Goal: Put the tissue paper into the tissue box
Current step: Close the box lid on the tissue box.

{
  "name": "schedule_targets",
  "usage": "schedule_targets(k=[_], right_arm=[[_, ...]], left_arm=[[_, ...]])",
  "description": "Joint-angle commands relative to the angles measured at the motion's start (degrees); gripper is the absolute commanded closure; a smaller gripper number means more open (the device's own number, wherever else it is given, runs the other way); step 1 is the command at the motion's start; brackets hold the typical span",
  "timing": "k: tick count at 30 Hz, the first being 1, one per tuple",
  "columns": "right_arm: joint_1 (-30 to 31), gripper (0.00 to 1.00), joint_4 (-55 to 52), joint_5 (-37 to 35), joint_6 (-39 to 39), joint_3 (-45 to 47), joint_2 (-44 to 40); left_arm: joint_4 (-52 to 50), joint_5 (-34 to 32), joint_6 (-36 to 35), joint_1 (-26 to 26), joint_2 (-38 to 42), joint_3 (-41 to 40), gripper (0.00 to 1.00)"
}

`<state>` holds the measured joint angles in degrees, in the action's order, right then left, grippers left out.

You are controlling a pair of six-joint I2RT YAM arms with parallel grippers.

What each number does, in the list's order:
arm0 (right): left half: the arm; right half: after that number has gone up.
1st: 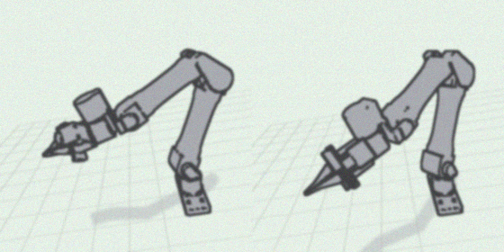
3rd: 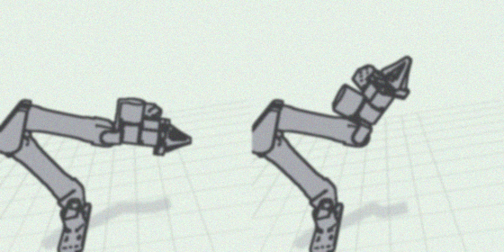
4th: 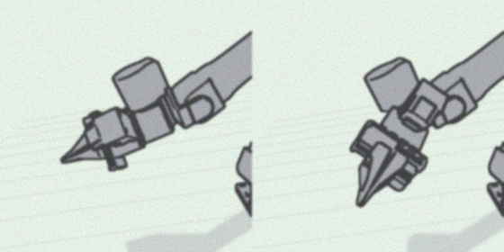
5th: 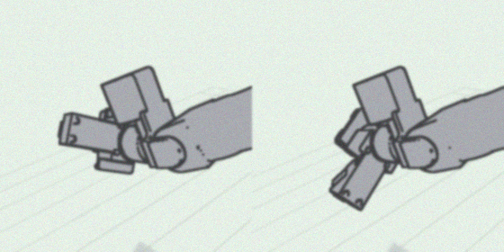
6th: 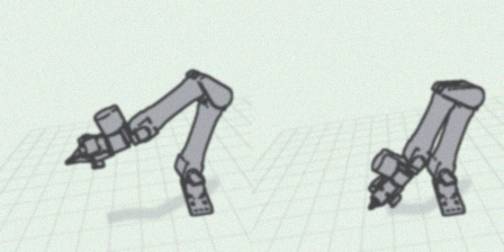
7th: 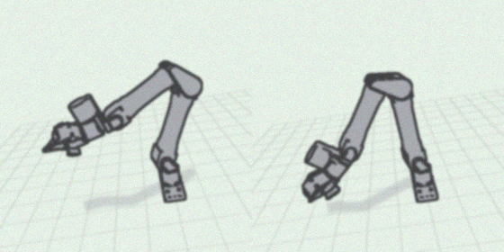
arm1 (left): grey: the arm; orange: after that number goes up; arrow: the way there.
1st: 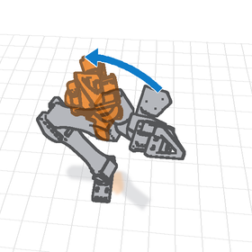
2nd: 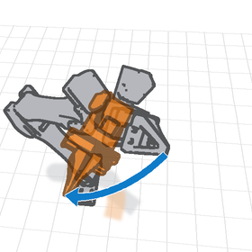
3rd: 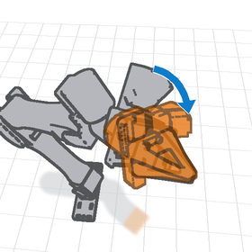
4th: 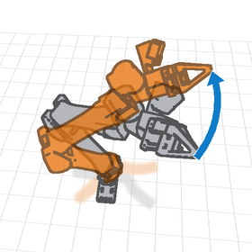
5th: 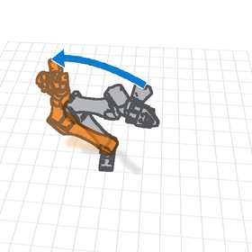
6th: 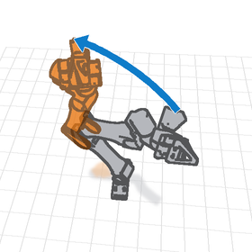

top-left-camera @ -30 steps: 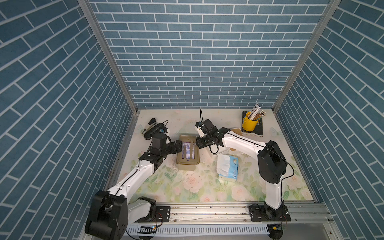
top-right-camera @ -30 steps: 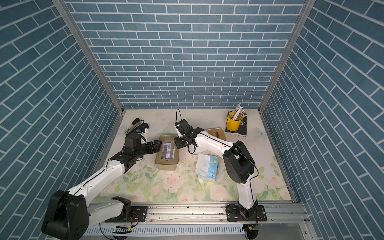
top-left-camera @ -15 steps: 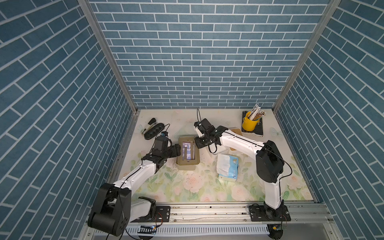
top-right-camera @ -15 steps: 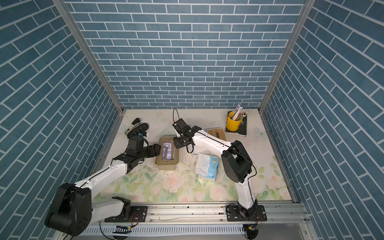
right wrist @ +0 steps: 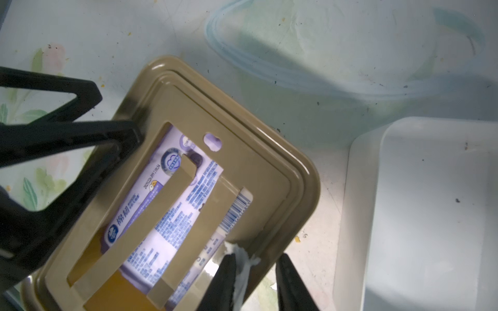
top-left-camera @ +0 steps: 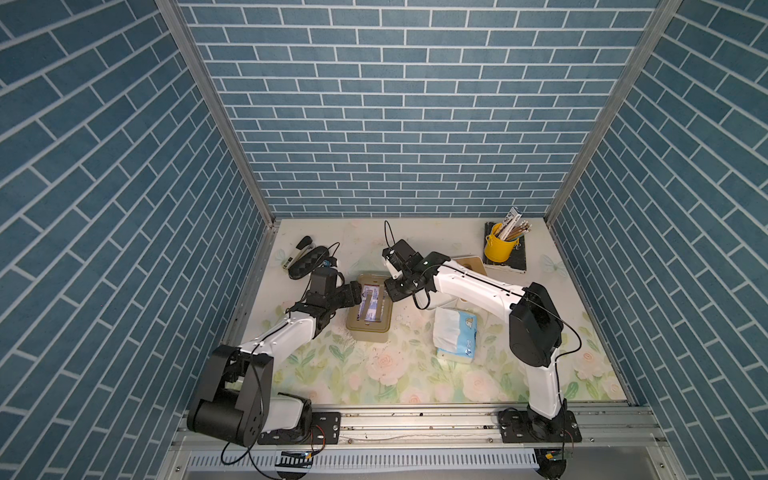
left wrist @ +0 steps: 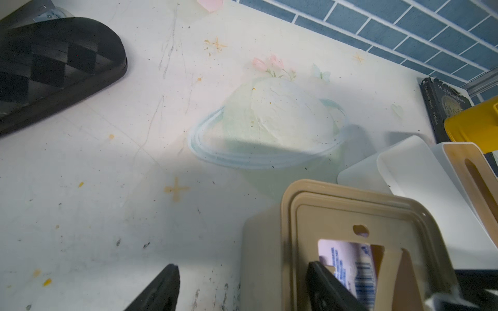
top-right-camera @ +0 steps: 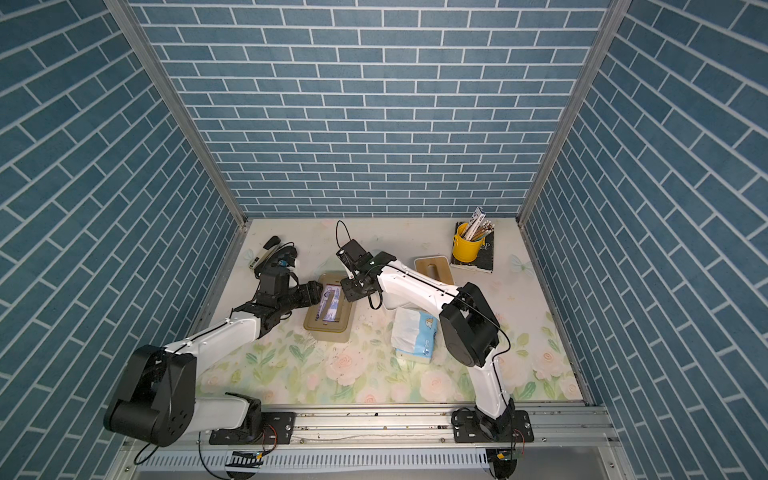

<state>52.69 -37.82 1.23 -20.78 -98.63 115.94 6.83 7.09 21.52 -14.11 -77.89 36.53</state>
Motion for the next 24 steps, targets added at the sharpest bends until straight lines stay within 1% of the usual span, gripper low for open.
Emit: schedule_targets(k=[1,9,13,19,24], right_arm=[[0.8,0.71,-2.1,-1.0,0.1,0.7,0.1],[0.7,0.71,-1.5,-3.6,0.1,1.3,2.2],[0.7,0.72,1.5,-5.0,-0.8,4.6,1.2],[0.9,0.73,6.5,-4.6,-2.4,9.5,0.8],[1.3,0.73,7.0,-4.8,-2.6,8.9,1.8]], left_arm=[[-1.7,0.2,-1.3,0.3,-2.4,0.6,0.22],[0.0,0.6,-1.5,0.3,-4.9,0.6,0.23],[1.1,0.9,-1.5,0.4,-6.3,0.2,0.23],[2.4,1.1,-1.5,0.3,-8.2,-0.2,0.23],[3.0,1.5,-1.5,0.3,-8.6,0.0,0.24]])
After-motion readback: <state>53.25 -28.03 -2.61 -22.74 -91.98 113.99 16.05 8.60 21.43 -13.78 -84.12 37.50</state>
